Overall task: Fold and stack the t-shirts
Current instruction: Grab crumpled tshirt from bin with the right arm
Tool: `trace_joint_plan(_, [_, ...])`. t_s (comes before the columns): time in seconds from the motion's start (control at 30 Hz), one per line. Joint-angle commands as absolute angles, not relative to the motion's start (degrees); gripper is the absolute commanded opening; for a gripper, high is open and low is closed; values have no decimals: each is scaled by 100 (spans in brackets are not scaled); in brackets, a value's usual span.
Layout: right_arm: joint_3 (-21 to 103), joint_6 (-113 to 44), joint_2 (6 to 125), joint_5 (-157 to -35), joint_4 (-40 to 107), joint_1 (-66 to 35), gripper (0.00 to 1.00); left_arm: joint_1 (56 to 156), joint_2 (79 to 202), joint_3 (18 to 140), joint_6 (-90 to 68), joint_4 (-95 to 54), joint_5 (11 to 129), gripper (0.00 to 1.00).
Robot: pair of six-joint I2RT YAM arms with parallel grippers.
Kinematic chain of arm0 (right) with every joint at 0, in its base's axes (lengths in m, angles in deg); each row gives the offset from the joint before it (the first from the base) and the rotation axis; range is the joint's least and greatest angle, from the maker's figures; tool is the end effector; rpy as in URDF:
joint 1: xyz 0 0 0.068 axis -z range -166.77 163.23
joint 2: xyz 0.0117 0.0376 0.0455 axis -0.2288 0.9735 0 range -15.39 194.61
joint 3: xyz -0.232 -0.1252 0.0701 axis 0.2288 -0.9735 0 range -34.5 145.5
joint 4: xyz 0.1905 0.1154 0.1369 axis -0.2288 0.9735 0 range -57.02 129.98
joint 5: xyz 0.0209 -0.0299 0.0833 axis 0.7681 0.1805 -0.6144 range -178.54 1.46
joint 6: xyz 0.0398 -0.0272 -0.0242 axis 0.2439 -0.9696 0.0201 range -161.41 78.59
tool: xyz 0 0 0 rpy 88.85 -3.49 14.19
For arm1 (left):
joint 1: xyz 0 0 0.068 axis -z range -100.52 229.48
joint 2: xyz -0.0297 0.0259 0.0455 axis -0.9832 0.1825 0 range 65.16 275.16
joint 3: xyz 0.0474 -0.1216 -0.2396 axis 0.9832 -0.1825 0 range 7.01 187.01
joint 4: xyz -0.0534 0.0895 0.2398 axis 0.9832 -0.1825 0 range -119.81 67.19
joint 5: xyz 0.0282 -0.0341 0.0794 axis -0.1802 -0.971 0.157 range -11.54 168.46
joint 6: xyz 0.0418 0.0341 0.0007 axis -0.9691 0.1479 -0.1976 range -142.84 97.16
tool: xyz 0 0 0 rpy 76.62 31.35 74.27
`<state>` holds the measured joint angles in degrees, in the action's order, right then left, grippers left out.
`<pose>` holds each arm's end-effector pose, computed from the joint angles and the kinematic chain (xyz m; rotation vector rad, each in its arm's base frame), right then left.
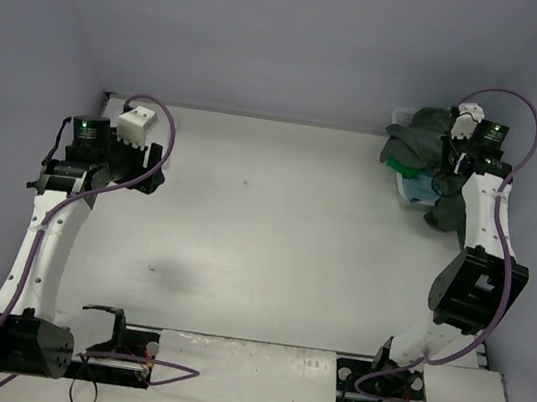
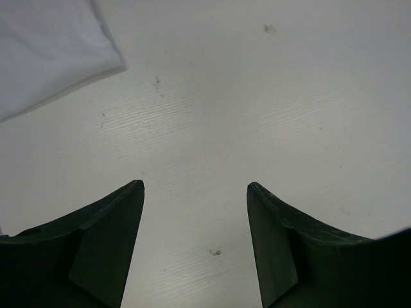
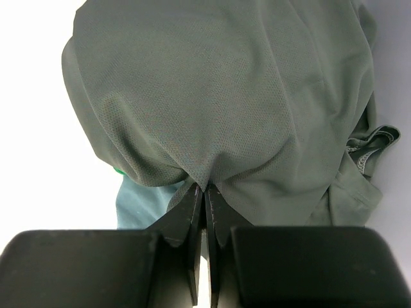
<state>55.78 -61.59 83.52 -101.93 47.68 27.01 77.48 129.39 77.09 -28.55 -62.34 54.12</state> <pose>0.4020 -0.0902 0.3538 -0.2609 1.9522 -0.1570 0.2317 -0.0065 0.3770 0.3116 2.1002 -0.3778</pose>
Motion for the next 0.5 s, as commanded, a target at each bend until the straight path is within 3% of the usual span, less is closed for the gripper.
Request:
trace_joint_plan(0.0, [5795,-6162,8024,-10199,4449,2676,0,7685,12792,7785,-2811,-5938,5332,59])
trace_joint_plan(0.47, [7167,-6444,6259,-10496,4968,2711,0,7623,12730,7680,-2802,-5911,5359,60])
